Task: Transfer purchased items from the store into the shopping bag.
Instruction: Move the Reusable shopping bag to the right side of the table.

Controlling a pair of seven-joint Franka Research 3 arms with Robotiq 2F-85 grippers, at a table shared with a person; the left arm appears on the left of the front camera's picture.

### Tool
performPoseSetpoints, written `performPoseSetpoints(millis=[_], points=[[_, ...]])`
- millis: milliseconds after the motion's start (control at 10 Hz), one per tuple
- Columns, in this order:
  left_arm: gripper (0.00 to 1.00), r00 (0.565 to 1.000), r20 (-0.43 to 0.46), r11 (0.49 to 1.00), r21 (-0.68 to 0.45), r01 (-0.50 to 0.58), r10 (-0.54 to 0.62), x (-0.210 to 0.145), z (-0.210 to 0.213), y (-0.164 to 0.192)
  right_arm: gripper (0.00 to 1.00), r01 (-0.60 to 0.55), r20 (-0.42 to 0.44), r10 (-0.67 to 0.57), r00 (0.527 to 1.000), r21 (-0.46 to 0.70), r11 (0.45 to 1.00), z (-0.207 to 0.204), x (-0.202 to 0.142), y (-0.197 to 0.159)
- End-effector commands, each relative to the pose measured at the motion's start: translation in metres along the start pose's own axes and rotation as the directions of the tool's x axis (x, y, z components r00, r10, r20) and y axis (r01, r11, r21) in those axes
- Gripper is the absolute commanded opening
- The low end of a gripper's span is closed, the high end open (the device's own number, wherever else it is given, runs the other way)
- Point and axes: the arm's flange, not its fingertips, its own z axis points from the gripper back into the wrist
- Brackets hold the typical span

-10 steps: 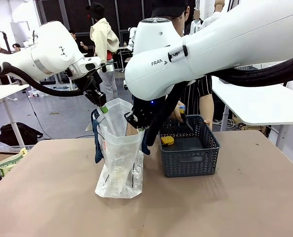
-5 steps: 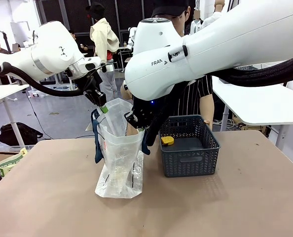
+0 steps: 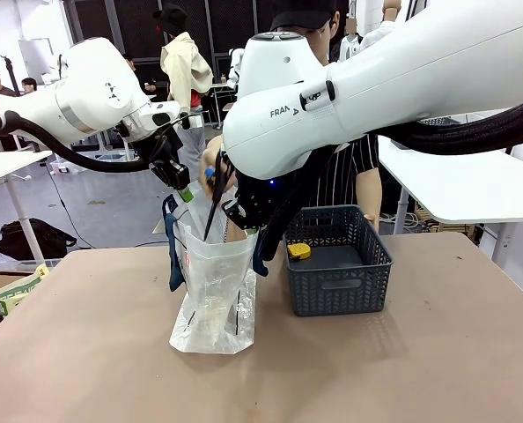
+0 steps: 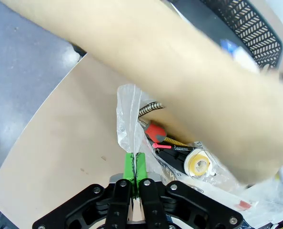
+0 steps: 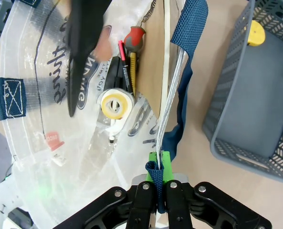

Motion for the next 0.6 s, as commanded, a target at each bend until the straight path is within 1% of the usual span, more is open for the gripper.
performPoseSetpoints(millis=[0, 500], points=[[0.0, 1.0, 0.006, 1.0, 0.011, -0.003, 0.003, -0.0045, 0.0022, -0.0013, 0.0, 0.002, 0.002, -0.002, 1.0, 0.001, 1.0, 0.0019, -0.0006, 0.0002], [0.0, 1.0, 0.006, 1.0, 0.011, -0.003, 0.003, -0.0045, 0.0022, -0.0013, 0.0, 0.002, 0.002, -0.002, 1.0, 0.001, 1.0, 0.0019, -0.0006, 0.0002]])
